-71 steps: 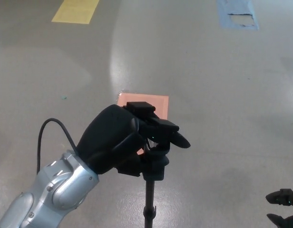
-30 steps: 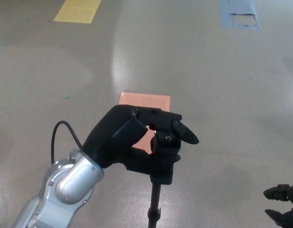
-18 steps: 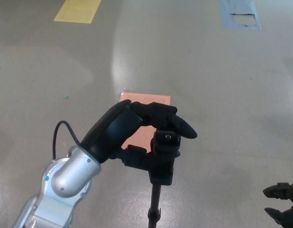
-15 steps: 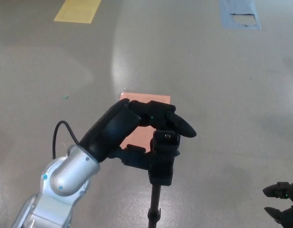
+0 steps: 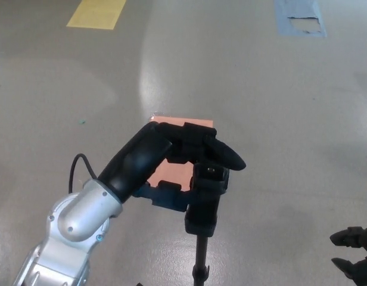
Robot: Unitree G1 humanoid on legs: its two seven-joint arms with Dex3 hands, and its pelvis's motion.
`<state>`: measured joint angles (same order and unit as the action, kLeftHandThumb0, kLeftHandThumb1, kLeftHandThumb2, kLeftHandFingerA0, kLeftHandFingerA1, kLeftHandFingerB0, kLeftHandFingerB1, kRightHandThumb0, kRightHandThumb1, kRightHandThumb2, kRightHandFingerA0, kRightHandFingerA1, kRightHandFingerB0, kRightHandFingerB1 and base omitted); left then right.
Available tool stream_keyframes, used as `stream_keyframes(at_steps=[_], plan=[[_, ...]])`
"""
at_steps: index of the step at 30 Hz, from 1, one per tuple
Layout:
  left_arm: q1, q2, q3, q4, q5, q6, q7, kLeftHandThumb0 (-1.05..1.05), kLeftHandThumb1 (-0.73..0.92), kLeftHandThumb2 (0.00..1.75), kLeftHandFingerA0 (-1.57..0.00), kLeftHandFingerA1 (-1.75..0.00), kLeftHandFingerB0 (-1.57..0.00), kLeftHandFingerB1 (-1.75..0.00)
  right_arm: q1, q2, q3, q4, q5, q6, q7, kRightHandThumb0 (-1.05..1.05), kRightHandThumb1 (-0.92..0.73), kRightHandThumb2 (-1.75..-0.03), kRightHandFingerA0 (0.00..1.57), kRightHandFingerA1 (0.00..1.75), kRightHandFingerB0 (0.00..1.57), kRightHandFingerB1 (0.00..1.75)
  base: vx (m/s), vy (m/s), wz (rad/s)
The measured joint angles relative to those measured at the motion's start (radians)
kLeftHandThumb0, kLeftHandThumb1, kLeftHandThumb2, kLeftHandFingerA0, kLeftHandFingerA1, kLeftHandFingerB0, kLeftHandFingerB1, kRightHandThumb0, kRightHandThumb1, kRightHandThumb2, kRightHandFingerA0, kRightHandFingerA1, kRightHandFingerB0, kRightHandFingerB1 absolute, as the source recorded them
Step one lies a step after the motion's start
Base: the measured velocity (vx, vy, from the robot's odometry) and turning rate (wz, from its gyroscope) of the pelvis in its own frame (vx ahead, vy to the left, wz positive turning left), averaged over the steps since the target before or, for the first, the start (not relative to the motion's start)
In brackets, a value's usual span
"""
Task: The robot uses its left hand to grab the top of a phone stand kept on the floor and rotates it anti-clockwise
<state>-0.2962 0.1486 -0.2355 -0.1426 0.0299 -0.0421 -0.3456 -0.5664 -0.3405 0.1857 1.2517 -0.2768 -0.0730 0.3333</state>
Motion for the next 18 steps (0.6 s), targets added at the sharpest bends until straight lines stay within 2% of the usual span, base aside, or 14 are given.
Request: stream_keyframes(at_steps=[18], plan=[[-0.003,-0.066,0.037,-0.047,-0.088,0.188,-0.003,-0.13,0.75,0.63,-1.06,-0.69,-0.87,-0.56,-0.003,0.000,0.001,0.000,0.000,0.001,0.000,-0.49,-0.72,-0.81,0.35,0.46,0.13,0.36,0.00,0.000,0.00]])
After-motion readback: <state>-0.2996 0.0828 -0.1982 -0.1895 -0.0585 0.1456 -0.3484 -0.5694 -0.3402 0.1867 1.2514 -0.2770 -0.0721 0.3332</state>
